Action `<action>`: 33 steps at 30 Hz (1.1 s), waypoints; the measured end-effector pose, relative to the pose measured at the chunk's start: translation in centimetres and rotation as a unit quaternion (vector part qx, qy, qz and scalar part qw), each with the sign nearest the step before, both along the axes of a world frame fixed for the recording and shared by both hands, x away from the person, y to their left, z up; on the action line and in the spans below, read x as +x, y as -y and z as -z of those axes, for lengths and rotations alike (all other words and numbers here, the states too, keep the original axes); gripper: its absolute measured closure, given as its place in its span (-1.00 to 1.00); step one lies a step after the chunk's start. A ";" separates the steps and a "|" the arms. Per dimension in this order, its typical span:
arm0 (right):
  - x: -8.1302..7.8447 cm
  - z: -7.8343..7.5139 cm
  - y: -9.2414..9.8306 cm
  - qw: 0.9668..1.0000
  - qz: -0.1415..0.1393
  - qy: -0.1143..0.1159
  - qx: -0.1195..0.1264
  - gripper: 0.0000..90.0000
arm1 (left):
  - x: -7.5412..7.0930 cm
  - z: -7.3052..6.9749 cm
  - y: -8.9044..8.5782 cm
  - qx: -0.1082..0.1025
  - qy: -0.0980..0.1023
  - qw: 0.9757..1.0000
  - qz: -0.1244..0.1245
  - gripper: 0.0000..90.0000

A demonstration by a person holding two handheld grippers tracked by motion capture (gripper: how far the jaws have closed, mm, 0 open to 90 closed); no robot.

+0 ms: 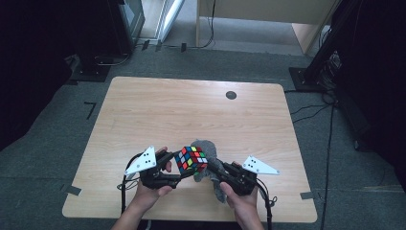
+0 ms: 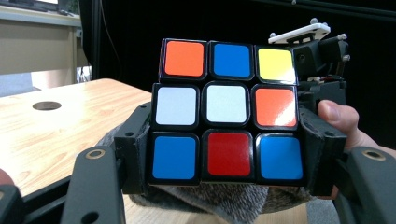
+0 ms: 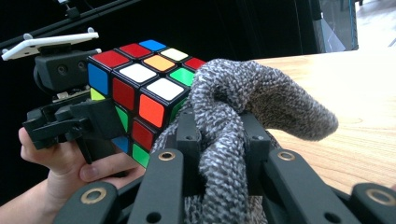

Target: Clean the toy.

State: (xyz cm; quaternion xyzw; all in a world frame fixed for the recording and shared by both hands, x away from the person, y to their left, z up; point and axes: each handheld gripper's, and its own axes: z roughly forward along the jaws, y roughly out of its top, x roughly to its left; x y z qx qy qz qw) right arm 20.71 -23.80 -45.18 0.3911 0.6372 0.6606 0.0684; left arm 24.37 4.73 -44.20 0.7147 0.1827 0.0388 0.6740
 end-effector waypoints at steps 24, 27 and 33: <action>-0.5 0.3 -1.6 0.997 -0.016 0.008 -0.075 0.69 | 0.3 0.2 -0.2 0.003 -0.010 1.000 -0.014 -0.24; -0.6 -0.3 -0.8 0.998 0.001 0.019 -0.064 0.69 | 0.5 0.3 -0.2 -0.002 -0.020 1.000 -0.012 -0.24; -0.6 -0.1 -0.7 0.998 0.007 0.019 -0.058 0.69 | 0.3 0.3 0.0 0.001 -0.020 1.000 -0.012 -0.24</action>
